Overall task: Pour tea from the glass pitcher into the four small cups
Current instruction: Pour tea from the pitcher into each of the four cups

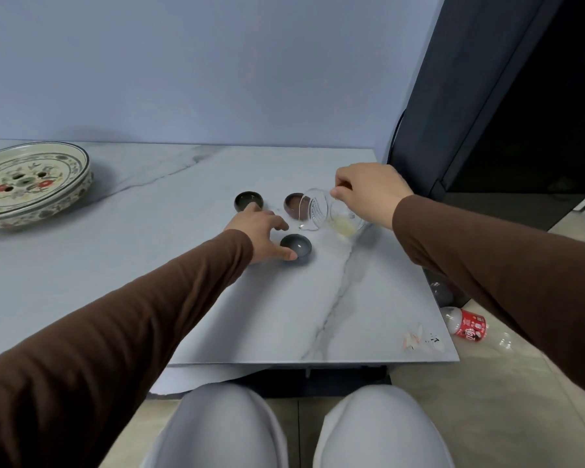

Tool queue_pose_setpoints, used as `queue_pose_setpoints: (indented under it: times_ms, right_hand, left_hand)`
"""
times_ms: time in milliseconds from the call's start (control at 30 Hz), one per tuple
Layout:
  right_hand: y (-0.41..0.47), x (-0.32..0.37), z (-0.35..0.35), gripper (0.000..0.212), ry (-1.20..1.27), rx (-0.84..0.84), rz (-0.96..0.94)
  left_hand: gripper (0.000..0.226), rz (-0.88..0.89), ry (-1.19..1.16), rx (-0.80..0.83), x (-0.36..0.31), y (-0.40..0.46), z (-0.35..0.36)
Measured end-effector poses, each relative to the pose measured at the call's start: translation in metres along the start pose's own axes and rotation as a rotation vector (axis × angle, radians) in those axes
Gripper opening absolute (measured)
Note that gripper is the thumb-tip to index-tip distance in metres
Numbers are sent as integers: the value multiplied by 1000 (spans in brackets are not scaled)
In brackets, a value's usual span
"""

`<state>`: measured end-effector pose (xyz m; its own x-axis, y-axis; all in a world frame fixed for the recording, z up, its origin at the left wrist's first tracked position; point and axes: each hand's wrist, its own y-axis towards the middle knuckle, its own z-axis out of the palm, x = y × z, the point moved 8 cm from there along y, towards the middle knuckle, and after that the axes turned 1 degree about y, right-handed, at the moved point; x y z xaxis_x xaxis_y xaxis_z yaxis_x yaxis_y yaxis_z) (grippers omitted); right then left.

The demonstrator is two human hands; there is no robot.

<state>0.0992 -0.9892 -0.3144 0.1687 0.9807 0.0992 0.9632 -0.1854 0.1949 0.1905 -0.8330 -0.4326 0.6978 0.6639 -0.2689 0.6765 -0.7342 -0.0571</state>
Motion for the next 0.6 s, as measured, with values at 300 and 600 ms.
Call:
queue_pose_setpoints:
  times_ms: [300,600]
  right_hand:
    - [-12,45,0,20,-176,-26,-194]
    - [-19,66,0,8,-312,-79,-320]
  left_hand:
    - [71,13,20,9,-4,2,12]
    - [68,-21,-7,13,-8,2,12]
